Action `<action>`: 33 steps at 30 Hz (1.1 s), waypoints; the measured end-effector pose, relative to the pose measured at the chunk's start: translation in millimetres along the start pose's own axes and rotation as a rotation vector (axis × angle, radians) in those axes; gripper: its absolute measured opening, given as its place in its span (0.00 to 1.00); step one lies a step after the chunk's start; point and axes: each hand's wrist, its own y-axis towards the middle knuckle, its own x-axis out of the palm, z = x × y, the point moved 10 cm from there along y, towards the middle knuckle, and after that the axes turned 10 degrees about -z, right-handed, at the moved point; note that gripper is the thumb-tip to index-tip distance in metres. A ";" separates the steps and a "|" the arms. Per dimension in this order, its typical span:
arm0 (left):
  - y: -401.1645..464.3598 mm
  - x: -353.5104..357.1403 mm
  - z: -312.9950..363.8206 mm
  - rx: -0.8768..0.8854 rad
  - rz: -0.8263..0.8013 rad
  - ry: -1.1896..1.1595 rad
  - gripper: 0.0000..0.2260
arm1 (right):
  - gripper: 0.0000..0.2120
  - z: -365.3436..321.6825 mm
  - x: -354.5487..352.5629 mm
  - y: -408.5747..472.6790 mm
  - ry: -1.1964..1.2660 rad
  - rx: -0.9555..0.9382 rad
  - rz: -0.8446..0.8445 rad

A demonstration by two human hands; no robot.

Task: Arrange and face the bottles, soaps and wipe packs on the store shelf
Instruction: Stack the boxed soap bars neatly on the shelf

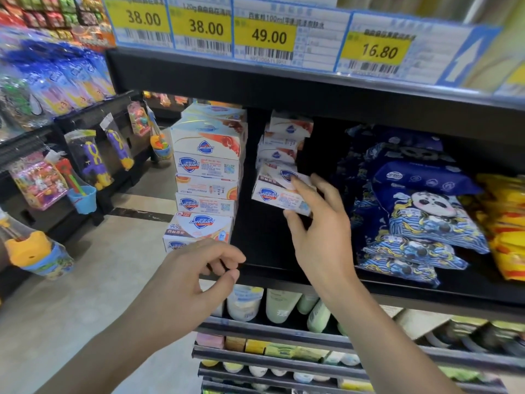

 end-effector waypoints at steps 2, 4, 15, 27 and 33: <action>0.0 -2.1 1.8 -0.035 0.022 -0.137 0.13 | 0.26 -4.0 -3.8 -12.4 0.022 -0.020 0.013; 0.2 -6.4 0.0 -0.094 0.069 -0.285 0.13 | 0.26 -9.3 -7.0 -26.2 0.035 -0.055 0.027; 12.1 5.4 -3.2 -0.326 0.095 -0.859 0.14 | 0.27 -47.7 -4.5 -79.4 -0.025 -0.293 -0.032; 6.1 -5.0 1.8 -0.253 0.071 -0.736 0.15 | 0.35 -31.0 1.7 -77.5 0.690 0.019 -0.443; 4.9 -2.9 9.0 -0.218 0.011 -0.710 0.18 | 0.21 -30.2 2.5 -73.9 0.699 -0.009 -0.457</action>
